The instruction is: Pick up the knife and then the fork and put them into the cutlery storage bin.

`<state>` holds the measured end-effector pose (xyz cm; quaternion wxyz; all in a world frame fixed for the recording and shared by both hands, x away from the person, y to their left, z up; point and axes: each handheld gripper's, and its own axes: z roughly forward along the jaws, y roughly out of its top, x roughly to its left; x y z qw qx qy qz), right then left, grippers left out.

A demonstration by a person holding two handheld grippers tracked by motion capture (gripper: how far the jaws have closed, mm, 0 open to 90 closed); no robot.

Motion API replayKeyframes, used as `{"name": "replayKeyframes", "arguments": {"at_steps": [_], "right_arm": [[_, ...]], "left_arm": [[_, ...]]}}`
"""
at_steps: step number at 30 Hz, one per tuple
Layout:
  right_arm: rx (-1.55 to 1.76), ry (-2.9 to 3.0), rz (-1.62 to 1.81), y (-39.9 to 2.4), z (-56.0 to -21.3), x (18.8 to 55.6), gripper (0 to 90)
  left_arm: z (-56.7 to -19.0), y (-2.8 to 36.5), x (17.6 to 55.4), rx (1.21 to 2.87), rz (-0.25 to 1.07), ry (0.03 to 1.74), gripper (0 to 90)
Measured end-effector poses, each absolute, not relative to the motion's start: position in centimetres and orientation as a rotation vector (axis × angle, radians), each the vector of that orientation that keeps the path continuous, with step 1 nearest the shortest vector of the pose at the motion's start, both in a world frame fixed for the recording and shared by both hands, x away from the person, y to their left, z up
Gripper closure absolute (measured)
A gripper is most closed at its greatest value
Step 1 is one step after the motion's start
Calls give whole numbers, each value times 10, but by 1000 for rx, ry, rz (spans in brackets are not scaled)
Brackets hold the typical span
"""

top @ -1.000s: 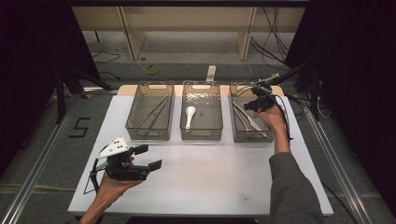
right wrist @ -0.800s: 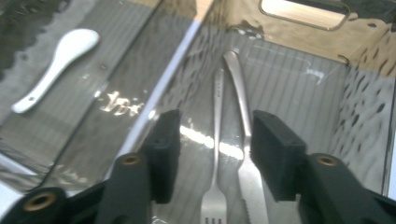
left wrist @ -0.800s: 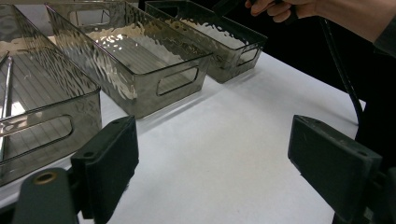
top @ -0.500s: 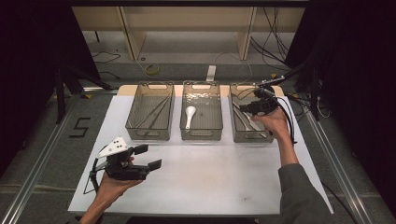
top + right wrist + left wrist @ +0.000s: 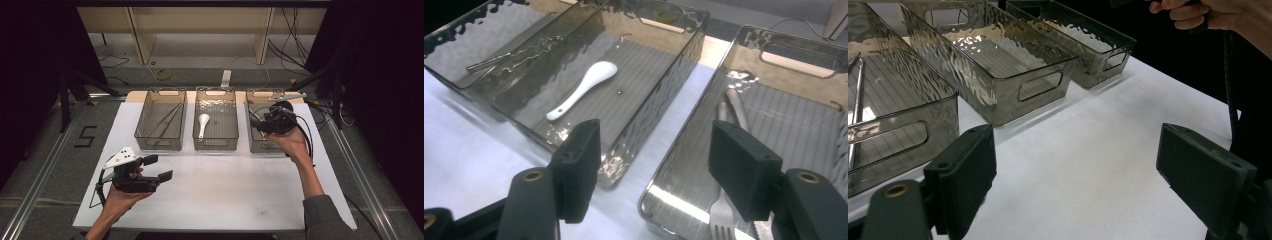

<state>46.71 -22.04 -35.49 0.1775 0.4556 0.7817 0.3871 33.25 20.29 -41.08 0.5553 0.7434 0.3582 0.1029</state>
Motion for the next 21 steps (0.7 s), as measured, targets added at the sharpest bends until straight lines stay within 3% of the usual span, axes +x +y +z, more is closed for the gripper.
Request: {"name": "replayKeyframes", "arguments": {"at_steps": [21], "right_arm": [[1220, 2168, 1311, -210, -368, 428, 294]], "left_arm": [[-411, 203, 332, 1755, 241, 849, 157]]}}
